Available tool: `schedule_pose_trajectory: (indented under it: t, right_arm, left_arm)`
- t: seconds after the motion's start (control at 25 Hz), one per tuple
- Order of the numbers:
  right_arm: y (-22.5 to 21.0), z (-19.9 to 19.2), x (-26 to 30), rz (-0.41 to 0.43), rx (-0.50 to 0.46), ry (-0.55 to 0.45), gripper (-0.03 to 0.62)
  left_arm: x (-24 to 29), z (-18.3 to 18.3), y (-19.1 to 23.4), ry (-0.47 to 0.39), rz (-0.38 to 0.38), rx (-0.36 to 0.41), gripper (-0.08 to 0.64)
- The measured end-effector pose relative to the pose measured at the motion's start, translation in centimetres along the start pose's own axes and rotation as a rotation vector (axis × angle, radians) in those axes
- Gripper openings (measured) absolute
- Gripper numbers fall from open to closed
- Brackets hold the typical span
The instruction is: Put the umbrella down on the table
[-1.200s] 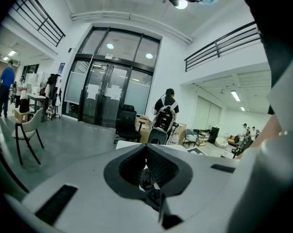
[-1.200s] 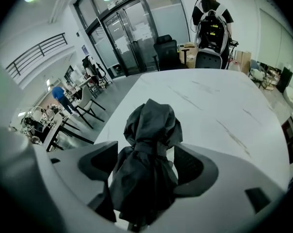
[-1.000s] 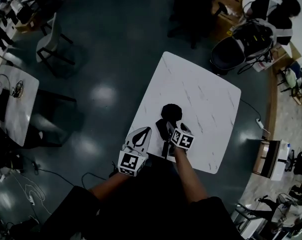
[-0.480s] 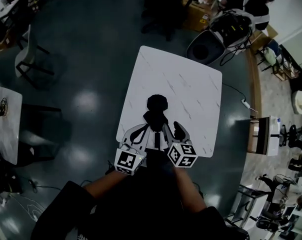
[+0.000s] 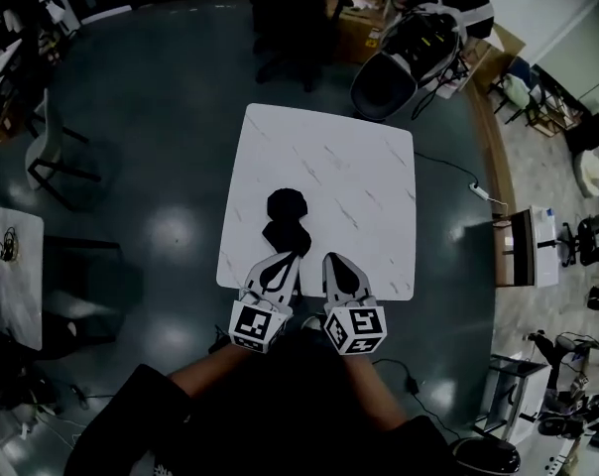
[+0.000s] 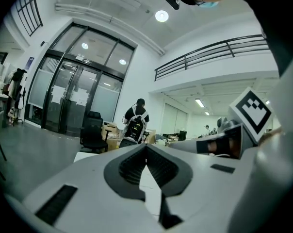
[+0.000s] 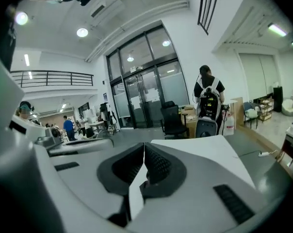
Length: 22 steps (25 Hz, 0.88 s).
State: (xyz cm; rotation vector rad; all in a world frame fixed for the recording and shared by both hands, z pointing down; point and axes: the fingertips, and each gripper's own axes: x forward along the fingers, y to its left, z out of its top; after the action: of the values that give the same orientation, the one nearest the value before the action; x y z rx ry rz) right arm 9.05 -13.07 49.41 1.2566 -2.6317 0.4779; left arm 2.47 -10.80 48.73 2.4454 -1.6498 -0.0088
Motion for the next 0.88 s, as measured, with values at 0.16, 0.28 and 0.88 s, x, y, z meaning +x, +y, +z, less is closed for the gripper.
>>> schedule_pose_trajectory:
  t: [0.16, 0.28, 0.88]
  right_arm:
    - [-1.5, 2.5, -3.7, -0.044, -0.067, -0.114, 0.020]
    - [-3.3, 3.3, -5.4, -0.064, -0.052, -0.151, 0.020]
    - [-7.8, 2.6, -8.8, 0.003, -0.111, -0.196, 0.017]
  left_arm:
    - [1.2, 1.8, -2.9, -0.029, -0.006, 0.062, 0.006]
    - [1.5, 2.9, -5.5, -0.062, 0.004, 0.127, 0.008]
    - [3.6, 1.8, -11.4, -0.051, 0.118, 0.142, 0.006]
